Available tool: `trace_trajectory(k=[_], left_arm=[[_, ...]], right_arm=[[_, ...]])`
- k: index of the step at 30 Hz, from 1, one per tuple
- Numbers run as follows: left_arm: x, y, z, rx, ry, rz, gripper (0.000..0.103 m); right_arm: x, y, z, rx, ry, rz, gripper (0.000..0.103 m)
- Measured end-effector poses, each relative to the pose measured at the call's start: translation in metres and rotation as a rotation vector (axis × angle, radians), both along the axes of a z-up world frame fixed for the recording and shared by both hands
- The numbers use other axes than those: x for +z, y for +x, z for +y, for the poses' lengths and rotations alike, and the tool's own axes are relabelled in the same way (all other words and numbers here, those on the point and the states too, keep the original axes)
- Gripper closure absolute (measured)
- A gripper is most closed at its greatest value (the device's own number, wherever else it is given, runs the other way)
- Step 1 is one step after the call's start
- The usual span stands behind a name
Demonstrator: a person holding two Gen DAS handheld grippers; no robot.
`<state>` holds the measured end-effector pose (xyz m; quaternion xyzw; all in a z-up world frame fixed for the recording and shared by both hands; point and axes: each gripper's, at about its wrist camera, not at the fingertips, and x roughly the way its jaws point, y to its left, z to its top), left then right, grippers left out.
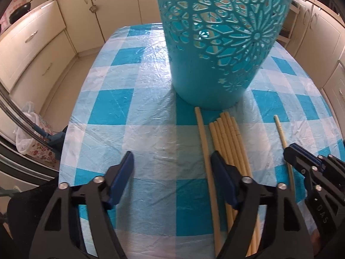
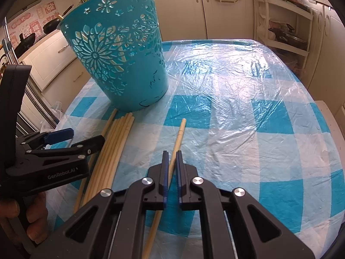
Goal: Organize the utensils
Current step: 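Close the left gripper on another wooden stick from the bundle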
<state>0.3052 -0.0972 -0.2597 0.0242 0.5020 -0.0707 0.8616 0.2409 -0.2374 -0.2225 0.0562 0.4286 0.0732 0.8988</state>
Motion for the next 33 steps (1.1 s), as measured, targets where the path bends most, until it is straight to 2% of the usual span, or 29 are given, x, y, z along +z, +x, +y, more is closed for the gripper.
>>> trace_trajectory(k=[2, 3, 5, 7, 8, 17, 21, 24, 26, 28, 31, 33], left_arm=[[0.002, -0.004, -0.004, -0.019, -0.009, 0.001, 0.058], [0.003, -0.007, -0.005, -0.027, -0.009, 0.0, 0.063], [0.005, -0.012, -0.009, -0.051, -0.011, 0.002, 0.083], [0.005, -0.016, -0.01, -0.063, -0.023, 0.006, 0.094], [0.005, -0.019, -0.01, -0.064, -0.029, 0.006, 0.097], [0.006, -0.05, 0.004, -0.074, -0.039, 0.011, 0.097], [0.005, -0.043, 0.005, -0.052, -0.03, 0.025, 0.097], [0.005, -0.03, 0.003, -0.038, -0.017, 0.023, 0.089], [0.004, -0.022, 0.002, -0.025, -0.012, 0.024, 0.074], [0.003, -0.013, 0.002, -0.013, -0.014, 0.023, 0.069], [0.003, -0.003, -0.002, -0.027, -0.013, 0.011, 0.07], [0.003, 0.001, -0.004, -0.046, -0.016, 0.001, 0.08]], right_arm=[[0.0, 0.0, 0.001, 0.001, -0.005, -0.001, 0.095], [0.0, 0.0, 0.001, 0.001, -0.007, -0.002, 0.095], [0.0, 0.0, 0.002, 0.001, -0.009, -0.002, 0.095], [0.0, 0.0, 0.003, 0.002, -0.014, -0.002, 0.095], [0.0, -0.001, 0.005, 0.004, -0.021, -0.003, 0.095], [0.002, -0.01, 0.008, 0.017, -0.054, 0.003, 0.095], [0.001, -0.002, 0.009, 0.015, -0.062, 0.006, 0.095], [0.001, 0.006, 0.008, 0.015, -0.064, 0.007, 0.095], [0.002, 0.011, 0.007, 0.018, -0.068, 0.009, 0.095], [0.001, 0.015, 0.007, 0.023, -0.073, 0.008, 0.095], [0.001, 0.015, 0.008, 0.03, -0.088, -0.005, 0.095], [0.001, 0.014, 0.007, 0.03, -0.084, -0.007, 0.095]])
